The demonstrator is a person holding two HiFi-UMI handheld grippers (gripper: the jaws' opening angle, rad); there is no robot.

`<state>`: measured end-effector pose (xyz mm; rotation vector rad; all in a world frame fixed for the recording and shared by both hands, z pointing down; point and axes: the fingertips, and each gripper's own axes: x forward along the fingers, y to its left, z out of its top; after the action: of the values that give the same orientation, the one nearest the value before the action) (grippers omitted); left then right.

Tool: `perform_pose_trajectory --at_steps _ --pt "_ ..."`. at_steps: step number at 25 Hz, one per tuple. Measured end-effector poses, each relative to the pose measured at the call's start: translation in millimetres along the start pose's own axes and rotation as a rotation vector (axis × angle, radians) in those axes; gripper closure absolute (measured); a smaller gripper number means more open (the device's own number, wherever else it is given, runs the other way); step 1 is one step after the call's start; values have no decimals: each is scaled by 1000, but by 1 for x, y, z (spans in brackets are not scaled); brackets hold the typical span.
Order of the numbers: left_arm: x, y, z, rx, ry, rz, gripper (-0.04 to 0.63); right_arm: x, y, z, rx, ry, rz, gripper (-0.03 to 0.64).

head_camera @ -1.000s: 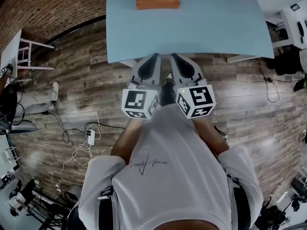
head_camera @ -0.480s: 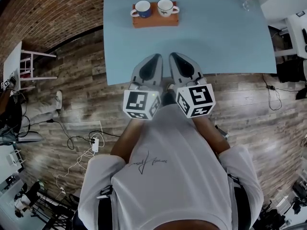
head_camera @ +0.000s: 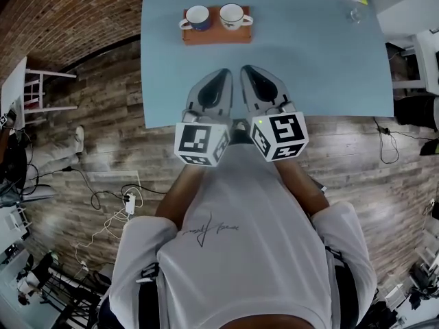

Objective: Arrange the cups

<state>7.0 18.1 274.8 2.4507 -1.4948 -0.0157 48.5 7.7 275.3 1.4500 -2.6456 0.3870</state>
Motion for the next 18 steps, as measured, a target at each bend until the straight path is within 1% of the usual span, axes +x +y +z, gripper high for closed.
perform_pose_trajectory --at_steps 4,9,15,18 --pt "7 1 -2 -4 0 13 586 4 -8 0 2 2 -4 595" --pt "17 0 -11 -24 17 2 586 8 -17 -4 5 13 -18 595" --pt "40 6 -12 -36 22 -3 586 21 -33 -7 -5 30 -32 595" --pt "54 9 -15 -36 31 1 586 29 -43 -7 -13 41 -25 595"
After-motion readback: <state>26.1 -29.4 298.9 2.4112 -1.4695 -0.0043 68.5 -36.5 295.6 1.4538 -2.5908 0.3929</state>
